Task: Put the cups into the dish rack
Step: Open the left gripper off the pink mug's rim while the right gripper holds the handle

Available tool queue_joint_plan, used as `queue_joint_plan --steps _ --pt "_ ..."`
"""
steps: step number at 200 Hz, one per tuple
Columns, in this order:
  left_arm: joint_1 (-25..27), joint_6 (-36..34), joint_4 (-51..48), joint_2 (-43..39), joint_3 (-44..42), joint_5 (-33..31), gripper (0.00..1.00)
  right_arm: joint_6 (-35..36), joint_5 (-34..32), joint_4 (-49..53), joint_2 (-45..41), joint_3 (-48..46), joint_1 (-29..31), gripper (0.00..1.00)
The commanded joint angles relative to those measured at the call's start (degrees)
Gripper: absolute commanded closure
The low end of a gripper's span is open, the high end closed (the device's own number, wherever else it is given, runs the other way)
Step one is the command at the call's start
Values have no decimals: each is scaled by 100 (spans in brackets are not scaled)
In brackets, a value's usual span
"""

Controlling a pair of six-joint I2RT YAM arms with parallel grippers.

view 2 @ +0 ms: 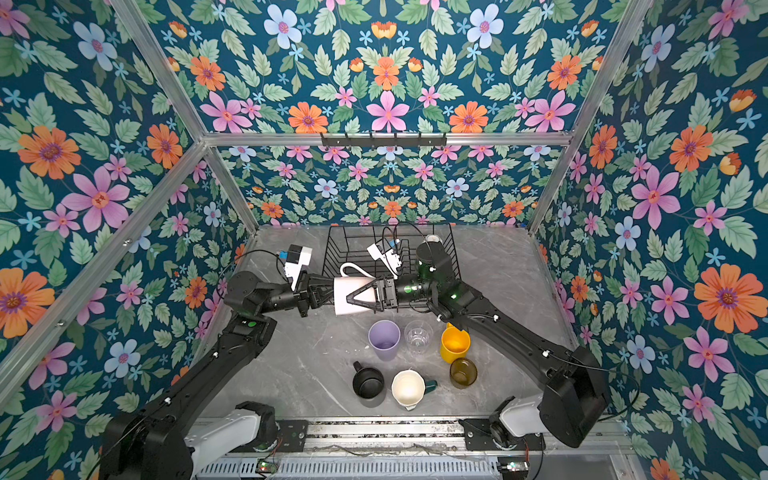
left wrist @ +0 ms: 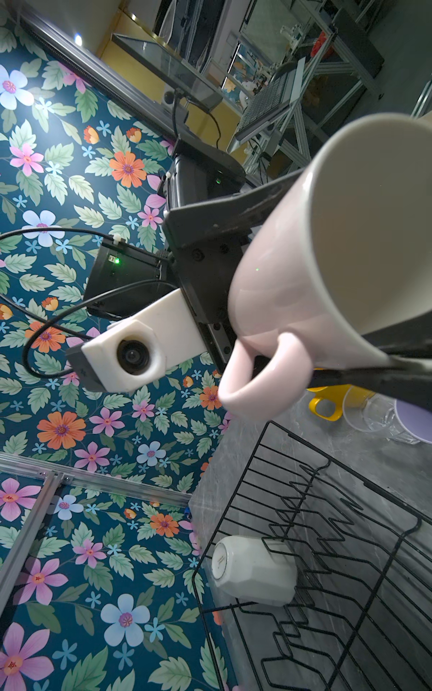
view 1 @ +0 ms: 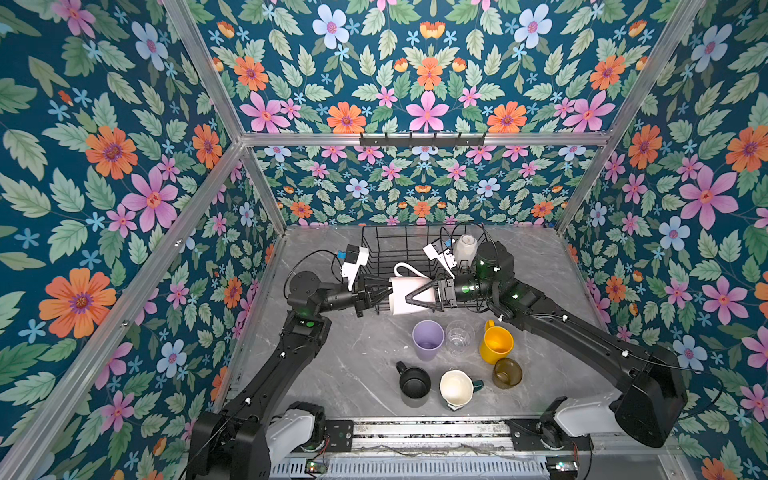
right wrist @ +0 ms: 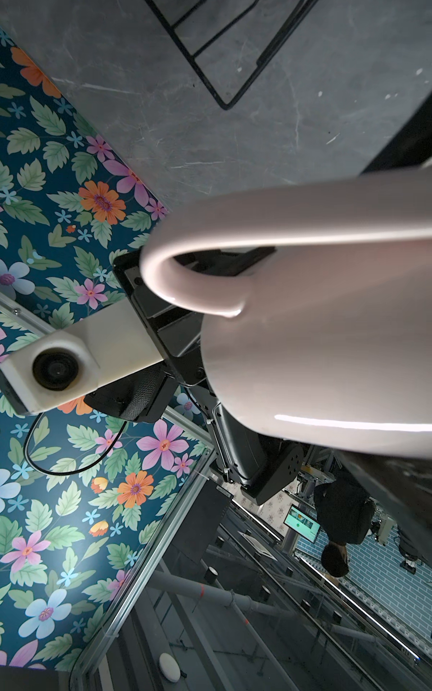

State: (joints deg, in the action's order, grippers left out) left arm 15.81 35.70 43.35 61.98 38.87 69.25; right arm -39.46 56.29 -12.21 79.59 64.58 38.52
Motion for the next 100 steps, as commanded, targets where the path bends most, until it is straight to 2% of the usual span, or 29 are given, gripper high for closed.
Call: queue_joint_plan --steps 1,16,79,100 --pt "9 303 718 -51 40 -83 100 27 -110 201 19 -32 13 12" --pt "7 332 745 -61 41 -70 100 26 -127 201 13 -41 14 16" --pt "9 325 738 -44 6 -72 100 -17 -193 201 -14 -33 24 40" --pt "4 314 743 -44 12 -52 100 -13 -204 215 -14 -23 22 53"
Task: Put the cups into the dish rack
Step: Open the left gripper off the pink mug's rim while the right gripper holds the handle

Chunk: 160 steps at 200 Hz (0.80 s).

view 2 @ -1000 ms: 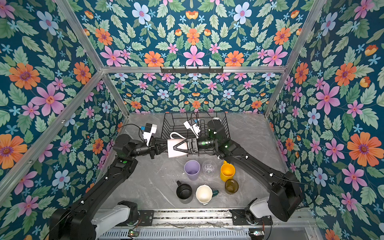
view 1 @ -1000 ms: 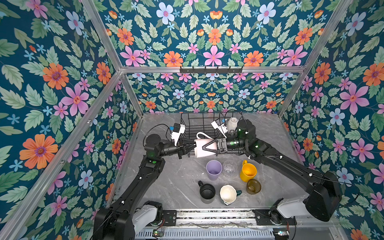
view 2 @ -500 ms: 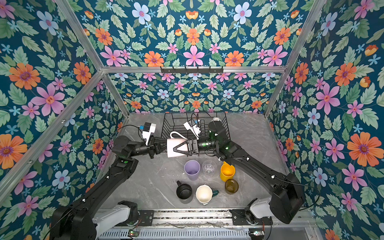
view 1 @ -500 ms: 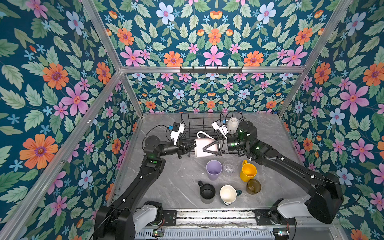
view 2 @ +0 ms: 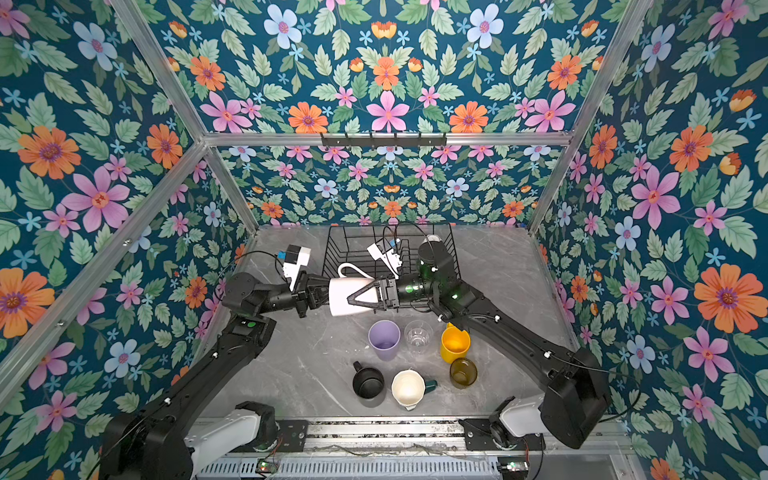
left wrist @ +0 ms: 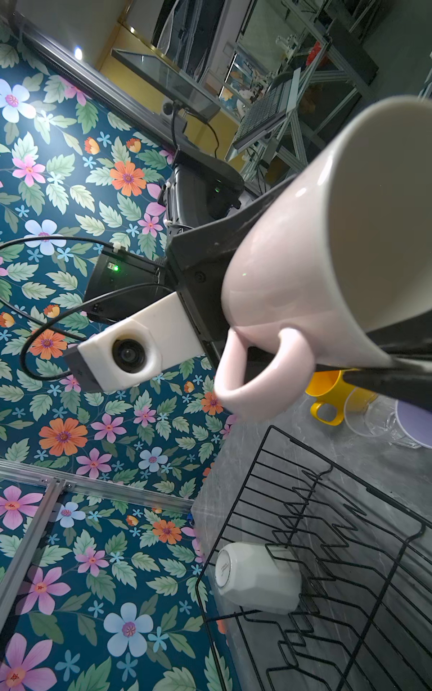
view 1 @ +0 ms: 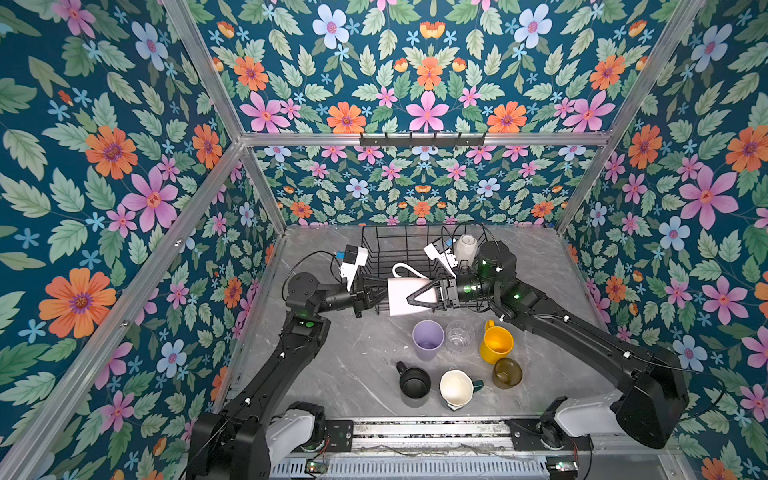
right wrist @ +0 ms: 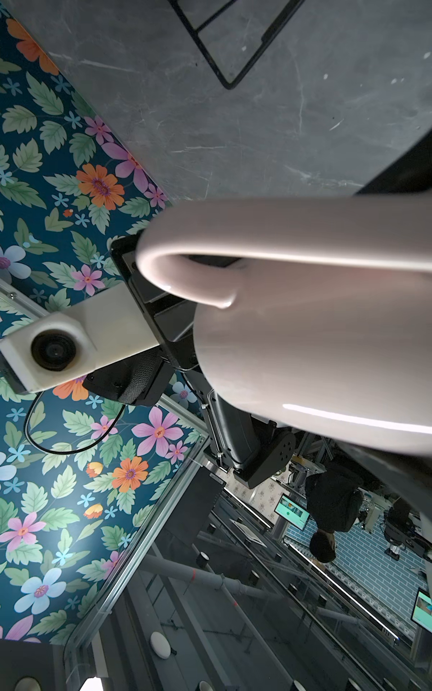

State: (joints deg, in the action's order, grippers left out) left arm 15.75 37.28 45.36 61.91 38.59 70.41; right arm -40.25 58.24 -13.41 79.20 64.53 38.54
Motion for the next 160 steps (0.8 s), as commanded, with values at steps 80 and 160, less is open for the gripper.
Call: queue_joint_plan --steps 80,160 --pt "8 84 344 -70 60 -212 100 46 -548 400 14 15 17 100" --pt "7 -314 -367 -61 190 -357 91 97 -830 670 -210 221 20 100"
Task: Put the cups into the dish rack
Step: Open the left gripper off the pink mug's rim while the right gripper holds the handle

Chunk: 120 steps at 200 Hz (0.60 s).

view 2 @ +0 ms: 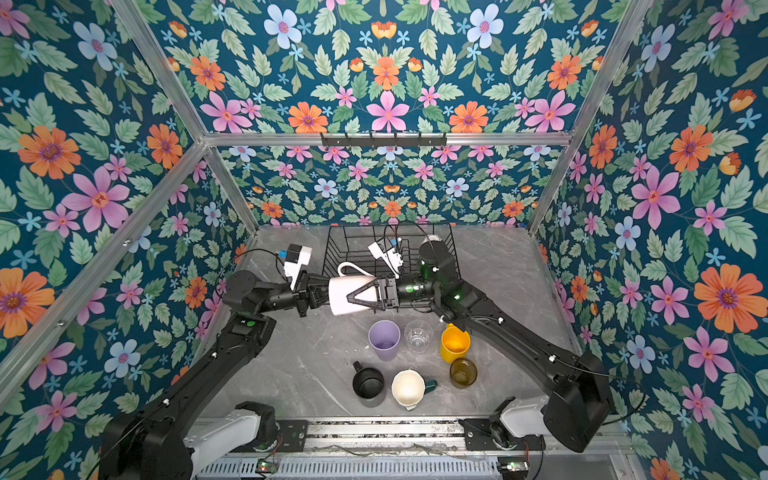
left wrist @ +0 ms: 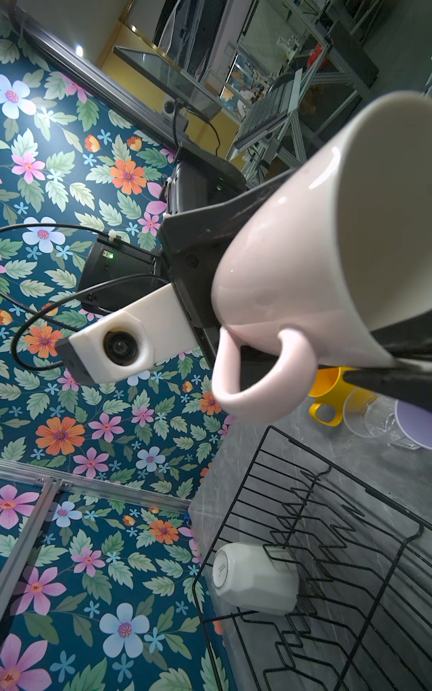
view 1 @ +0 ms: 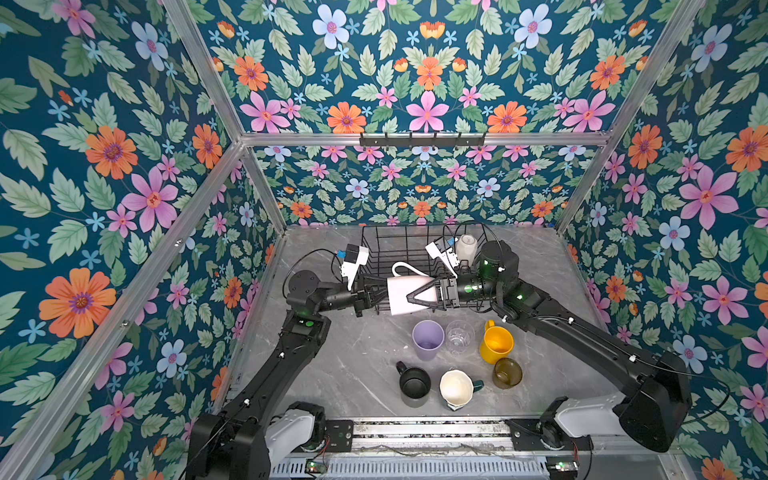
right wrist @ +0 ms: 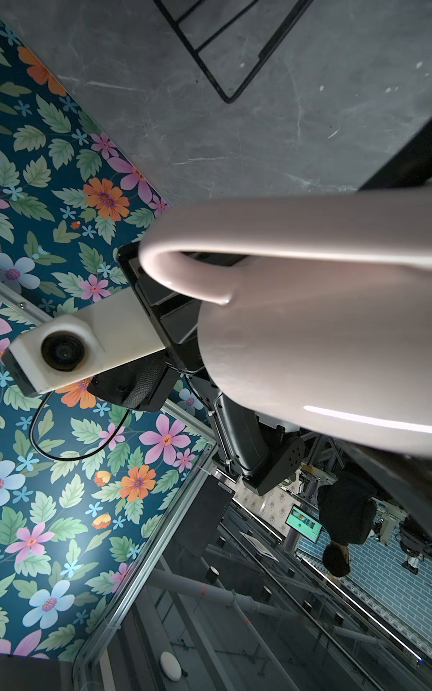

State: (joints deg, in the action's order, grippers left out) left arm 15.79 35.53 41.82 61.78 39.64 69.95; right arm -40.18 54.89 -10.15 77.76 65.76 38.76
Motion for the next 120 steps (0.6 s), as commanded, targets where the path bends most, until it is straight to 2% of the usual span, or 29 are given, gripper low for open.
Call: queue_joint_plan --steps 1,42,67,120 --pt "7 -145 -14 -46 82 -313 91 90 -501 350 -71 101 -1 100" --pt "6 -332 -317 -47 169 -376 70 289 -706 735 -235 270 -1 100" --pt "3 -393 -402 -55 193 -405 64 310 -781 799 -317 275 -3 100" --pt "3 -735 -884 -138 258 -534 40 556 -1051 1246 -518 413 -6 100"
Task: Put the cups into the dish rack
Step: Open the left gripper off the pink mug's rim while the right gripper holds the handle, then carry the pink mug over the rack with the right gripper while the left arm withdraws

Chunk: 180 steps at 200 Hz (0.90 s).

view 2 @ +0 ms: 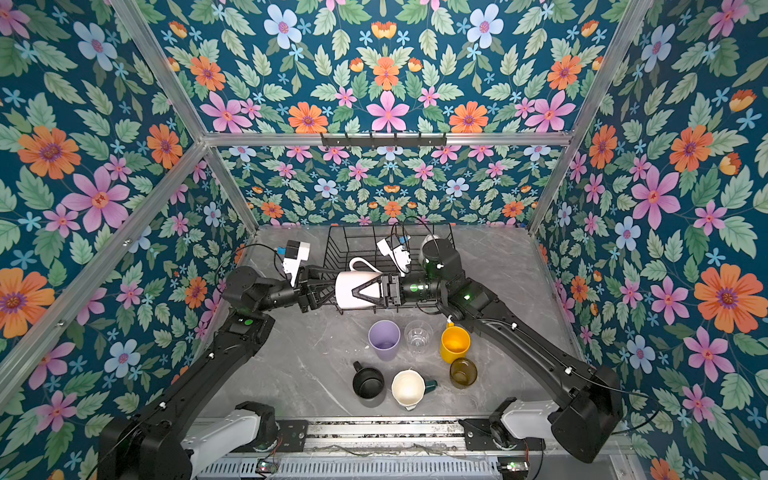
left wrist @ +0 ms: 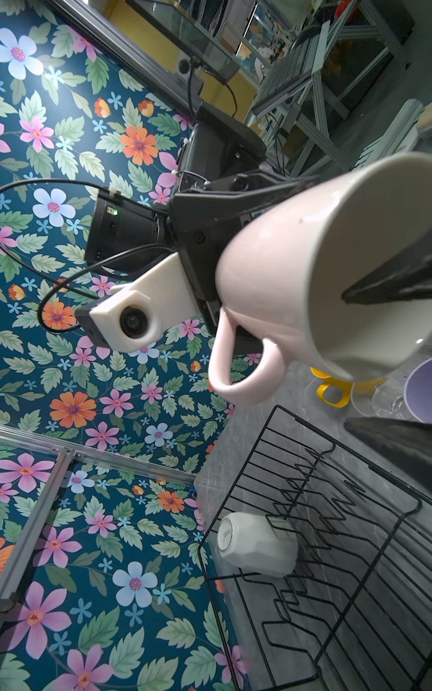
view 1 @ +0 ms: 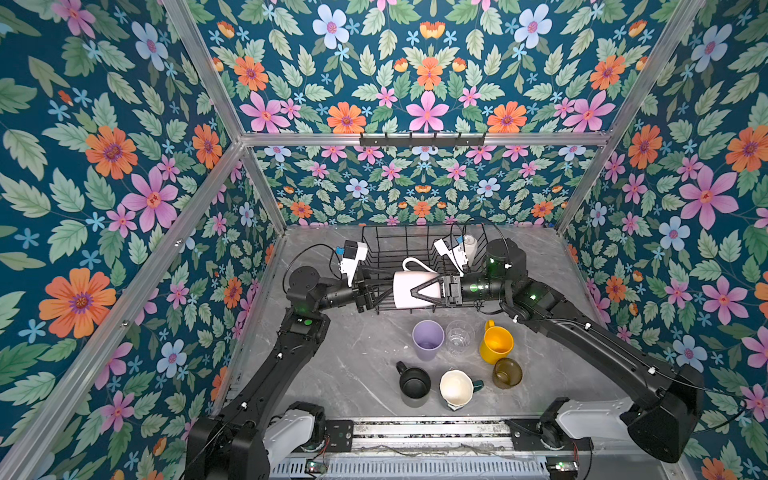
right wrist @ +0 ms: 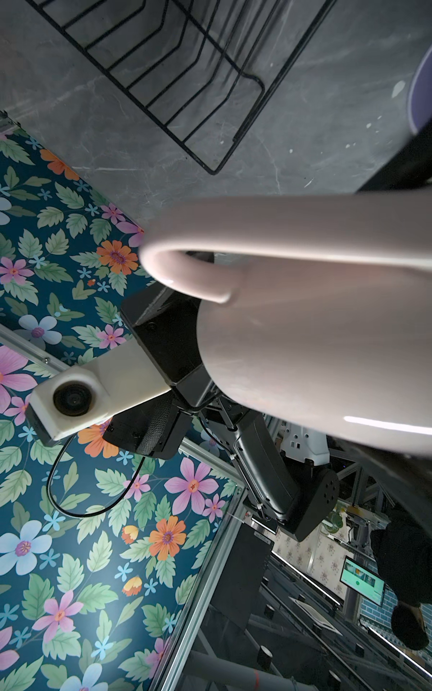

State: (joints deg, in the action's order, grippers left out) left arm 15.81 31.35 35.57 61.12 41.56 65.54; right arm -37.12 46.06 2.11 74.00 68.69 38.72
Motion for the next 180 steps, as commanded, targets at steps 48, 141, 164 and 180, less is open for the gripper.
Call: queue_joint_plan --steps 48,141,164,180 --pt "-10 -1188 -1664 -228 243 -828 13 617 -616 1317 -395 538 -201 100" --pt "-208 -1720 -2800 -355 448 -3398 0 2120 -2610 4246 209 1965 -714 100" --pt "-236 -1912 -3066 -475 501 -4647 0 2315 -3210 4862 691 2544 -721 100" --pt "-245 -2123 -3170 -601 508 -5397 0 2387 -3523 5118 1009 2911 -722 100"
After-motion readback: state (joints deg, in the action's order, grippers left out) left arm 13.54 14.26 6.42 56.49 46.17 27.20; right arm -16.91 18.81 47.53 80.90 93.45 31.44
